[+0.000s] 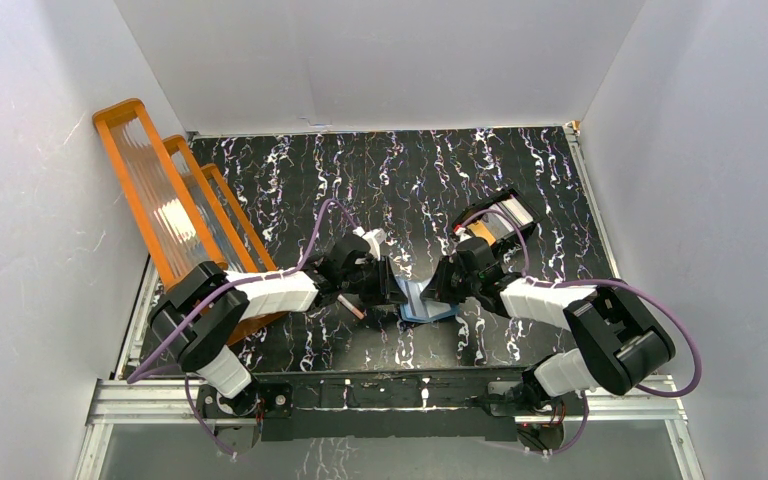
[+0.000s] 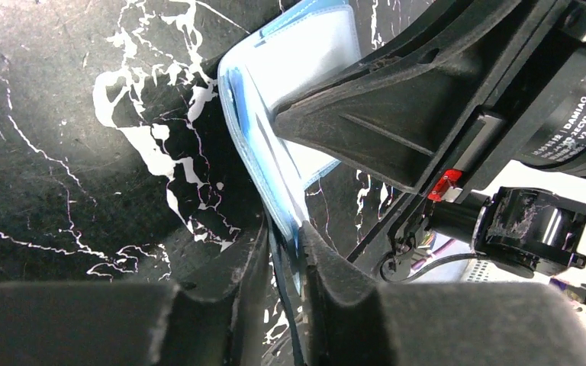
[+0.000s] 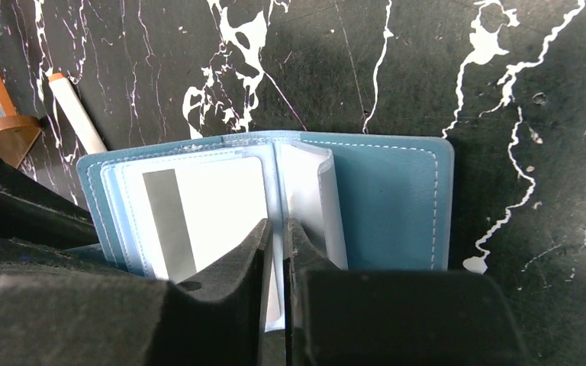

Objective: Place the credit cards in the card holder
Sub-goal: Turn over the card slot in the card holder.

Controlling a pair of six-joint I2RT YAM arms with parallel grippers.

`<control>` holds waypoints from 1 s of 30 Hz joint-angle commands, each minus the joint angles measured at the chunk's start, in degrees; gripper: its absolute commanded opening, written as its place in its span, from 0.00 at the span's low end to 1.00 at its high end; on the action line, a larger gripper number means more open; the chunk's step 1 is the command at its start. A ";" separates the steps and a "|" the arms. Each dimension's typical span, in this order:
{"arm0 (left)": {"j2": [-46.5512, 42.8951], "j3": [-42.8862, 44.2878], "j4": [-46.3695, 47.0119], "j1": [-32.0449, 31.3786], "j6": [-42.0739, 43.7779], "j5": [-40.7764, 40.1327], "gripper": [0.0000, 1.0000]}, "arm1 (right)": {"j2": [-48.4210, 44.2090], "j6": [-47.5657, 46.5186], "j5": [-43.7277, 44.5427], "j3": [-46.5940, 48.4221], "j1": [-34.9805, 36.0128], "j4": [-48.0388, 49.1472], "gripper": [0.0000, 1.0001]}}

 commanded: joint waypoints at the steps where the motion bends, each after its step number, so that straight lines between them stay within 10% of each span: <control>1: -1.19 -0.53 3.25 -0.38 0.12 1.20 0.12 | -0.76 1.21 -0.96 -1.24 0.21 2.07 0.18; 6: -2.28 -1.13 4.87 -0.38 0.45 1.94 0.00 | -0.25 2.15 -2.01 -1.60 0.21 3.34 0.18; 30: -4.19 -3.84 12.68 -0.34 1.35 4.11 0.11 | 1.25 4.45 -4.42 -2.61 0.21 6.81 0.18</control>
